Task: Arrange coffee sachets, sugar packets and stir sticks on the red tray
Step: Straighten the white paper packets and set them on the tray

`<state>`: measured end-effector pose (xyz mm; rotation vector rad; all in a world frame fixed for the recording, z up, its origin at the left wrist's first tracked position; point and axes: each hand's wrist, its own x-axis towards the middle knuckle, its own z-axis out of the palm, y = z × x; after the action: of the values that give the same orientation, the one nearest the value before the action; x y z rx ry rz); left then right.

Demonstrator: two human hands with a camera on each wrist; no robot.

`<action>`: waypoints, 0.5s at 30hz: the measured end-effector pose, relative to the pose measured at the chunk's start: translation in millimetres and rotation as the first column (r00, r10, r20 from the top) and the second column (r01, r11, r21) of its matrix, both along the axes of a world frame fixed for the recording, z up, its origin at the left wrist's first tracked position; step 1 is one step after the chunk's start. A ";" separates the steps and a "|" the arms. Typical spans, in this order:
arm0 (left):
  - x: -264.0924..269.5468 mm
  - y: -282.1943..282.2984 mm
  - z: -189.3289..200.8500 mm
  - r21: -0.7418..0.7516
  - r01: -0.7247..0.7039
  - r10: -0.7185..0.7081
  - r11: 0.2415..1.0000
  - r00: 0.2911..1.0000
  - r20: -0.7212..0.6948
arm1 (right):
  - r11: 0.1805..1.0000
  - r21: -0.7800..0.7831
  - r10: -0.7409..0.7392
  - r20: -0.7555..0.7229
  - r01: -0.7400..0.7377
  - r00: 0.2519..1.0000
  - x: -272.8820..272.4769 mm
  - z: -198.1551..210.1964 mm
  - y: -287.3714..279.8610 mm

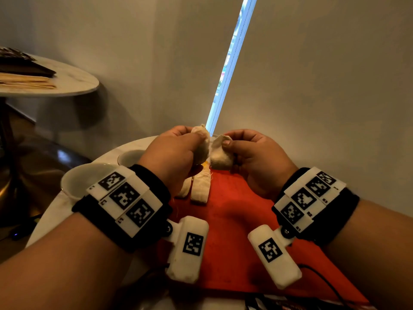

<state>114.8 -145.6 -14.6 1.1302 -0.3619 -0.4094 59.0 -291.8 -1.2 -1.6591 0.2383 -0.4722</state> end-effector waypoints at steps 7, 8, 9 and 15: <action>3.8 1.5 -0.4 0.013 -0.027 0.027 1.000 0.999 -0.021 | 0.994 0.052 -0.092 0.009 0.092 0.996 -5.7 8.5 -6.1; 3.9 1.5 -0.1 0.012 -0.038 0.038 0.999 0.999 -0.028 | 0.993 0.053 -0.107 0.012 0.106 0.994 -6.4 9.4 -7.5; 4.3 1.9 0.0 0.010 -0.047 0.047 0.999 0.998 -0.035 | 0.991 0.053 -0.121 0.011 0.120 0.993 -7.1 10.1 -8.6; 5.6 6.3 4.2 -0.040 -0.097 0.095 0.994 0.994 -0.062 | 0.978 0.034 -0.206 -0.035 0.207 0.978 -9.6 6.6 -17.5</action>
<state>120.4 -139.4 -10.4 1.0867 -0.2609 -0.3489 49.4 -309.3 5.3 -1.6135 0.4440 -0.5945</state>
